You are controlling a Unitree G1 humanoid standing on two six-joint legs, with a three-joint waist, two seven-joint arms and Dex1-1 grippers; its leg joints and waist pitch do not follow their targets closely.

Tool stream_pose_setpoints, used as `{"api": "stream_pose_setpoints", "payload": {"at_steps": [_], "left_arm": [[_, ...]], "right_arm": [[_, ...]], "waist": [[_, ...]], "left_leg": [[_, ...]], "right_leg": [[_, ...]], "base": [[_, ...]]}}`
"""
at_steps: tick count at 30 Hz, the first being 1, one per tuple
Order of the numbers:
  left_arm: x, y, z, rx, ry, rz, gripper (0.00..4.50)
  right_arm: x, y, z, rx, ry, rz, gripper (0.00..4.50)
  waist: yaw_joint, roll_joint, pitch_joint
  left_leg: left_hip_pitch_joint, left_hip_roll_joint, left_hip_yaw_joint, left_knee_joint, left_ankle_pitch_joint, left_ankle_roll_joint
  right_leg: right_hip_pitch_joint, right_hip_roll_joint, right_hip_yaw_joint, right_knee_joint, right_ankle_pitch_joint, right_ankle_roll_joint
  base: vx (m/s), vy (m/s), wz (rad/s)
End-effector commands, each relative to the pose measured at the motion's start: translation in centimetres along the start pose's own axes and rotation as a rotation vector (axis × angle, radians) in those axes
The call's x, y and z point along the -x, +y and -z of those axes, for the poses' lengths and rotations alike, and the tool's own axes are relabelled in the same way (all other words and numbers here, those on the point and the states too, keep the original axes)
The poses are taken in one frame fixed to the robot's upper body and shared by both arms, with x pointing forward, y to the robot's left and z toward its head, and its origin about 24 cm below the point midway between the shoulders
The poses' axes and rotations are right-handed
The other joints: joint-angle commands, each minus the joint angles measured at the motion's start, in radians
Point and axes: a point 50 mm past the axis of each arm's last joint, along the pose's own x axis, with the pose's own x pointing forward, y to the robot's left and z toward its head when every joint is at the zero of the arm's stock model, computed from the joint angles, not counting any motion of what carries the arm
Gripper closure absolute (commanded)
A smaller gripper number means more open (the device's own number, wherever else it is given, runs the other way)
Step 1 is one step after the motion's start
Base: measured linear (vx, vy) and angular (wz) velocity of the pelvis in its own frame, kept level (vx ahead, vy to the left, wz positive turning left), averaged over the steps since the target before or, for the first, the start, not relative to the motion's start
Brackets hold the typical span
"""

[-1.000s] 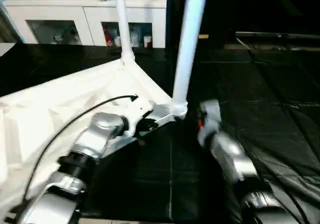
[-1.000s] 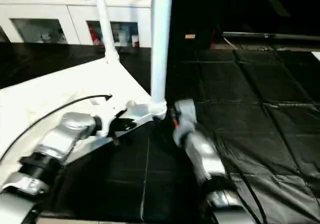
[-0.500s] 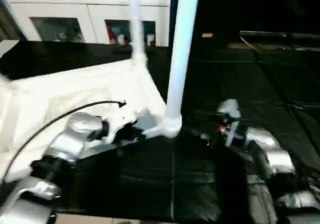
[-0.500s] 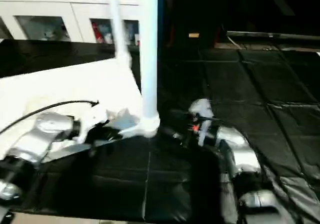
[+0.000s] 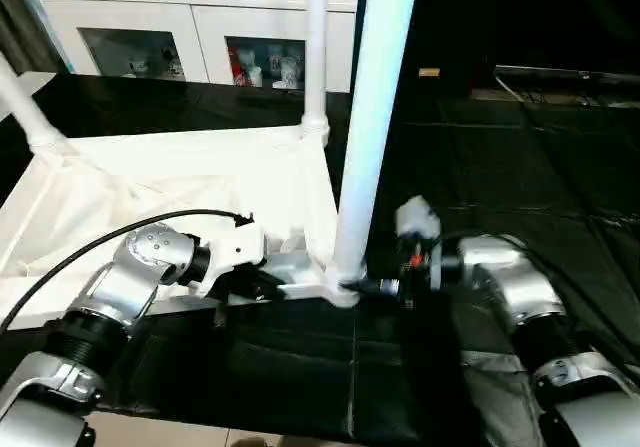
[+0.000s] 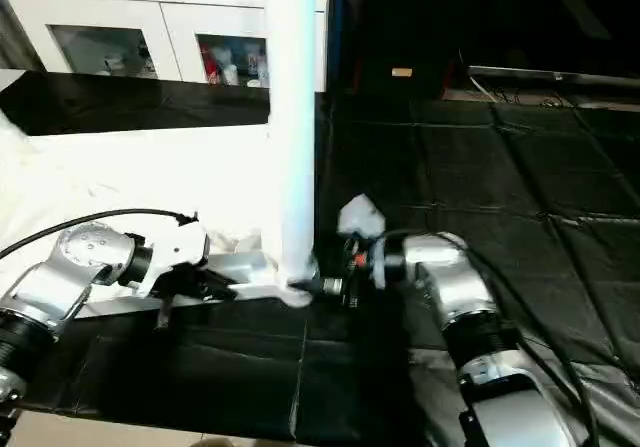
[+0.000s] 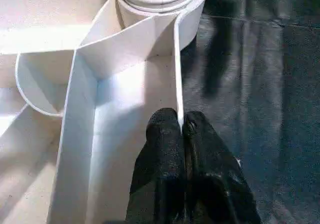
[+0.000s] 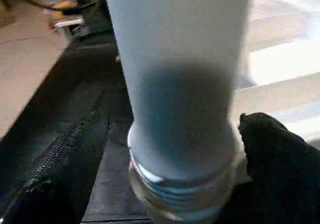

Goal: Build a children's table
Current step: Rotate leg to tighten

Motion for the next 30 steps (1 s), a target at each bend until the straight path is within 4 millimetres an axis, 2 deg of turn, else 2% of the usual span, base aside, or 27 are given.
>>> {"api": "stream_pose_setpoints", "payload": {"at_steps": [1,3,5,6,11,20,30], "left_arm": [[-0.59,-0.61,-0.23,-0.043,0.021,0.070,4.50],[-0.61,-0.61,-0.24,-0.044,0.021,0.073,4.50],[-0.62,-0.61,-0.25,-0.045,0.021,0.076,4.50],[-0.62,-0.63,-0.26,-0.045,0.022,0.078,4.50],[-0.62,-0.69,-0.24,-0.046,0.027,0.088,4.50],[-0.59,-0.73,-0.02,-0.043,0.034,0.094,4.50],[-0.39,-0.68,0.39,-0.027,0.046,0.087,4.50]], "right_arm": [[-0.32,-0.34,-0.49,0.016,0.020,-0.018,0.02],[-0.40,-0.42,-0.52,0.008,0.017,-0.018,0.02],[-0.46,-0.52,-0.55,0.002,0.011,-0.020,0.30],[-0.48,-0.55,-0.59,-0.001,0.006,-0.023,0.30],[-0.53,-0.54,-0.61,-0.022,-0.004,-0.048,0.78],[-0.52,-0.42,-0.36,-0.039,-0.001,-0.076,1.54],[-0.84,-0.08,0.19,-0.060,-0.010,-0.081,1.74]], "waist": [[-0.001,-0.004,-0.066],[0.001,-0.003,-0.065],[0.004,-0.003,-0.067],[0.004,-0.003,-0.067],[0.006,-0.003,-0.070],[0.007,-0.003,-0.071],[0.007,-0.001,-0.071]], "left_leg": [[0.007,0.061,-0.015,-0.064,-0.077,0.078],[0.009,0.062,-0.016,-0.065,-0.083,0.069],[0.009,0.061,-0.015,-0.064,-0.082,0.065],[0.009,0.061,-0.015,-0.064,-0.082,0.065],[0.008,0.061,-0.015,-0.061,-0.057,0.078],[0.007,0.061,-0.016,-0.060,-0.055,0.078],[0.007,0.061,-0.016,-0.060,-0.061,0.076]], "right_leg": [[0.058,-0.105,0.068,-0.066,-0.101,-0.214],[0.057,-0.104,0.068,-0.066,-0.112,-0.210],[0.057,-0.104,0.069,-0.065,-0.107,-0.210],[0.057,-0.104,0.069,-0.065,-0.107,-0.210],[0.059,-0.103,0.067,-0.056,-0.045,-0.221],[0.059,-0.103,0.067,-0.056,-0.051,-0.219],[0.059,-0.103,0.066,-0.058,-0.056,-0.219]], "base": [[0.000,0.000,0.00],[0.000,0.000,0.00],[0.000,0.000,0.00],[0.000,0.000,0.00],[0.000,0.000,0.00],[0.000,0.000,0.00],[0.000,0.000,0.00]]}}
